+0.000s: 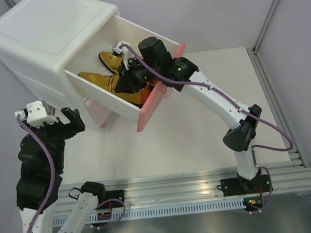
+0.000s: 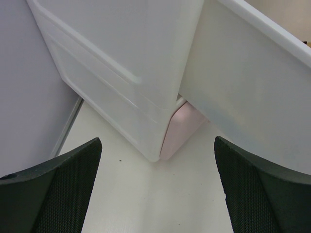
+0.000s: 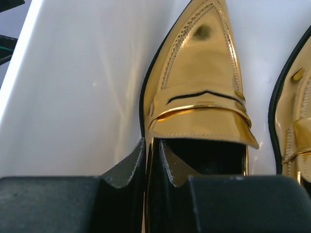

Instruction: Place and organize the shoes in the shoe cabinet

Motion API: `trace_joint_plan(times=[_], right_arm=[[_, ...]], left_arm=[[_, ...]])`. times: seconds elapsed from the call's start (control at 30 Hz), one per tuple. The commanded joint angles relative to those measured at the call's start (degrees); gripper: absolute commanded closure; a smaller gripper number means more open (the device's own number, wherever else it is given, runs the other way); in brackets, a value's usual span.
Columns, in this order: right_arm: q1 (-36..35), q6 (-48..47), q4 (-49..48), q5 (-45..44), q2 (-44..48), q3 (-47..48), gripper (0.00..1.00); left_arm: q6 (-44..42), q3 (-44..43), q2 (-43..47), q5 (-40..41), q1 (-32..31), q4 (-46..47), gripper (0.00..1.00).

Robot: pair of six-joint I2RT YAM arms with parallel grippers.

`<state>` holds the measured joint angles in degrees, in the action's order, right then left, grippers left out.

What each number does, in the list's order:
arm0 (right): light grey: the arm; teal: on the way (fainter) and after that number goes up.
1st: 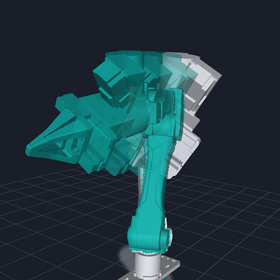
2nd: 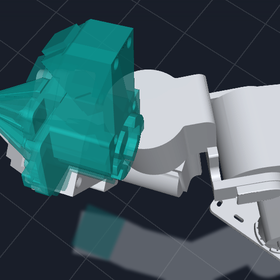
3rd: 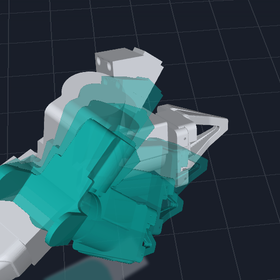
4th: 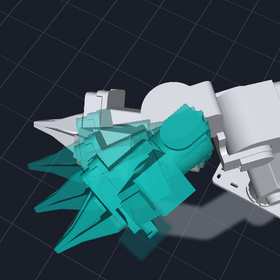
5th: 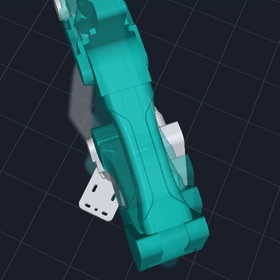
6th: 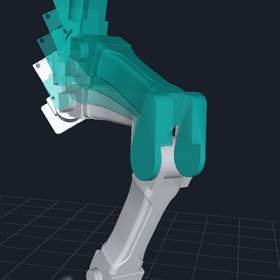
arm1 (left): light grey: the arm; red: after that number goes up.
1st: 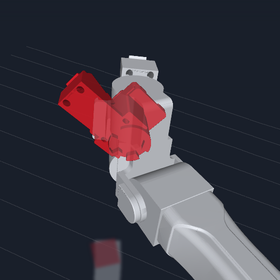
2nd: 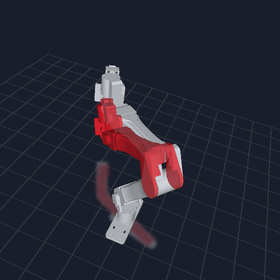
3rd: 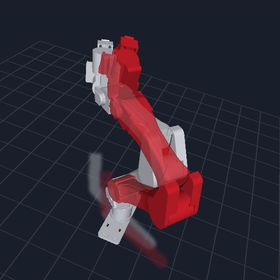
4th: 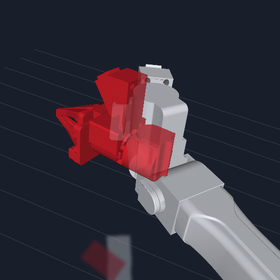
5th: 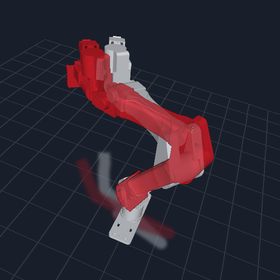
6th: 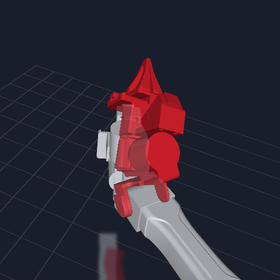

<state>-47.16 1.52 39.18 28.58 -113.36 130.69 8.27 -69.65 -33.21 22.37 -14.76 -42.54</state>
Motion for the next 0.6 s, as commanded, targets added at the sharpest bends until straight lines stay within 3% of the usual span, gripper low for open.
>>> trace_joint_plan(times=[0.0,0.27,0.33,0.57], right_arm=[[-0.22,-1.69,-4.72,-0.19,-0.46,2.28,0.79],[-0.30,-0.03,-6.31,-2.73,-0.90,2.11,0.76],[-0.30,0.15,-6.48,-3.09,-0.72,2.98,0.65],[-0.30,1.46,-14.29,-3.79,3.49,4.13,0.45]], left_arm=[[-3.70,-0.49,-1.59,2.68,-0.26,3.43,0.00],[-5.02,-0.40,-2.91,3.29,-0.26,3.70,0.00],[-5.02,-0.49,-3.17,3.65,-0.26,3.87,0.00],[-6.07,-2.86,-4.75,3.91,-0.26,3.78,0.00]])
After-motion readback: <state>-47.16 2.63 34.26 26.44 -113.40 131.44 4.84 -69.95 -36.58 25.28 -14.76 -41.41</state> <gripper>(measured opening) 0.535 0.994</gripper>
